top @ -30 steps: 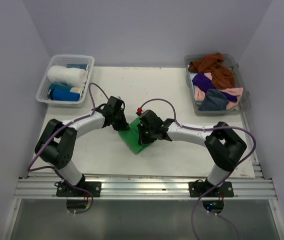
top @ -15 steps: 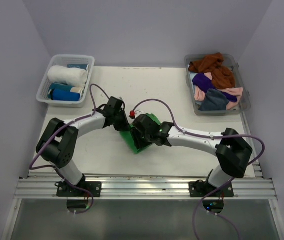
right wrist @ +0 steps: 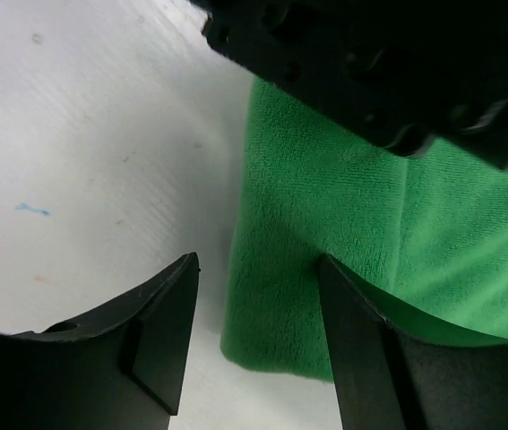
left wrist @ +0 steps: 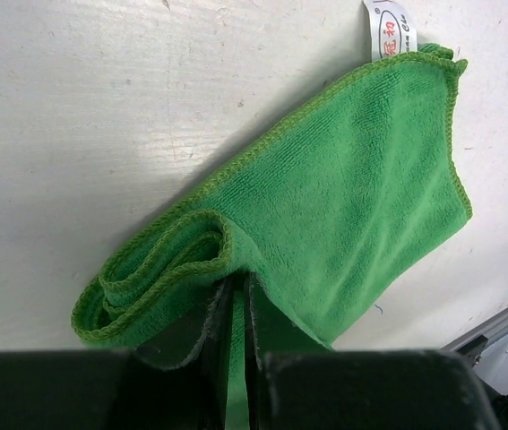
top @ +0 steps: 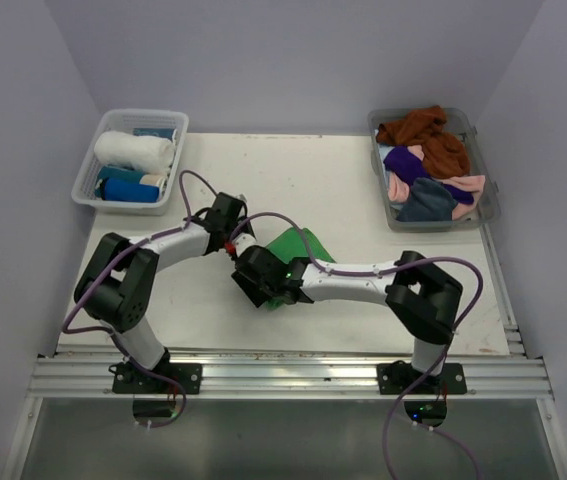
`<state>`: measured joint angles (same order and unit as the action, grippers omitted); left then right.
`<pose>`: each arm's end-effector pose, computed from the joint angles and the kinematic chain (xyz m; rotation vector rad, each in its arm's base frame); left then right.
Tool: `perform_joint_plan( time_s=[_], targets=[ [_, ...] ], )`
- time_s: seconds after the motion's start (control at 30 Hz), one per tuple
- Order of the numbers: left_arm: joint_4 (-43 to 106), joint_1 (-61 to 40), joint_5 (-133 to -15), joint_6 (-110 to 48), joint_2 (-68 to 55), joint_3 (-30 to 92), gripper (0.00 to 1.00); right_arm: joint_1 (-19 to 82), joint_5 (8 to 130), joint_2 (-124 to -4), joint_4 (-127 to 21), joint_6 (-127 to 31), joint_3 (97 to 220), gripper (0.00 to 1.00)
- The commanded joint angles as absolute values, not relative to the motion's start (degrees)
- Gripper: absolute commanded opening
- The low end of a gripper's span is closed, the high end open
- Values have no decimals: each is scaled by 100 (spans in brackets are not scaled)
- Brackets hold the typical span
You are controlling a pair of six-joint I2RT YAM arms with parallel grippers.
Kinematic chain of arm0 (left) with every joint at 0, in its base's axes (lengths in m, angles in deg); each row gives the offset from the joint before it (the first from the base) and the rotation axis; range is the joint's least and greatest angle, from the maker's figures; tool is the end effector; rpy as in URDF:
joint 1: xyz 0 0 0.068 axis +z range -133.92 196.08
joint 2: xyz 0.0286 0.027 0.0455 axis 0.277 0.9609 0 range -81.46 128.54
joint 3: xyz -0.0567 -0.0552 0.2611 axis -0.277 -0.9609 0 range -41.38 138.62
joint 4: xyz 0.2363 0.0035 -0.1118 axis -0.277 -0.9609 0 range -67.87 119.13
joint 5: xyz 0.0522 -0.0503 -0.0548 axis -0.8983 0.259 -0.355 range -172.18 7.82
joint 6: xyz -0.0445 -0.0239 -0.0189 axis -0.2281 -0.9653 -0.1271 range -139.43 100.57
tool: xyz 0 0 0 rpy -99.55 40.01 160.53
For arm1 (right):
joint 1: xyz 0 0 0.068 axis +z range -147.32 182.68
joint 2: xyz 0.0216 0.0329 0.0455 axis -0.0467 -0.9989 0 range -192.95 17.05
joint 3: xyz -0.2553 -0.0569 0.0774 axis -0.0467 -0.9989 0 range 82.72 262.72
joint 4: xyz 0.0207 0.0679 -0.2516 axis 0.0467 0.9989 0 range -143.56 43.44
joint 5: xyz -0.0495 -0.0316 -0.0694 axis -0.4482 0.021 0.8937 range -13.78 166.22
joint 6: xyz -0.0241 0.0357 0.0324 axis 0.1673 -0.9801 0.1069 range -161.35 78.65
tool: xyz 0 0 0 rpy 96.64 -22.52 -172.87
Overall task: Roll the towels
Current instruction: Roll the towel
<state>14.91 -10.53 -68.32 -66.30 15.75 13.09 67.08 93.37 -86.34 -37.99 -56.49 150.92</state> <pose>0.2939 -0.1567 0.1622 -0.3821 2.6984 -0.7487 0.1754 0.3420 0.1944 -0.8898 2.2527 0.2712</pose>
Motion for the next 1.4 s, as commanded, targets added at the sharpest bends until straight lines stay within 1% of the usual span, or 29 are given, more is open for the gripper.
perform_joint_plan(
  time_s=[0.0,0.13,0.23,0.27,0.33,0.37,0.43,0.47,0.5,0.57,0.7,0.87,1.0,1.13,1.27,1.37],
  targets=[
    [1770,-976,-6619,-6619,1645,1285,13,6728,9766,-8963,-4134,-5427,15233,60],
    [1761,-923,-6557,-6619,1645,1249,13,6754,10169,-9297,-4126,-5594,15154,58],
    [1796,-853,-6452,-6636,1592,1214,13,6737,10477,-9430,-4021,-5840,15119,43],
    [1796,-835,-6426,-6645,1583,1205,13,6728,10487,-9413,-4029,-5892,15075,31],
    [1831,-783,-6295,-6671,1505,1153,13,6728,10452,-9343,-4143,-5946,14944,21],
    [1919,-713,-6233,-6689,1469,1118,14,6728,10374,-9229,-4187,-5954,14899,13],
    [2007,-625,-5988,-6706,1390,1030,16,6684,10181,-9106,-4380,-5963,14751,8],
    [2094,-494,-5899,-6707,1364,995,17,6649,10032,-8975,-4450,-5981,14697,3],
    [2139,-423,-5820,-6715,1329,942,18,6622,9926,-8921,-4529,-6007,14653,0],
    [2244,-221,-5600,-6733,1179,889,20,6561,9637,-8763,-4609,-6025,14522,0],
    [2280,17,-5424,-6733,925,898,27,6447,9057,-8491,-5022,-6060,14196,0],
    [2218,228,-5283,-6689,749,942,30,6297,8501,-8297,-5321,-6121,13880,0],
    [2289,378,-5072,-6707,512,872,33,6043,7993,-7945,-5883,-6428,13484,0],
    [2131,492,-5055,-6444,187,880,35,5463,6974,-7857,-6278,-6955,13195,0],
    [1894,492,-5063,-6197,2,854,36,4743,5421,-8084,-6578,-7474,13123,0],
    [1884,483,-5037,-6153,-95,696,36,4488,4855,-8278,-6762,-7817,13141,0]
  ],
)
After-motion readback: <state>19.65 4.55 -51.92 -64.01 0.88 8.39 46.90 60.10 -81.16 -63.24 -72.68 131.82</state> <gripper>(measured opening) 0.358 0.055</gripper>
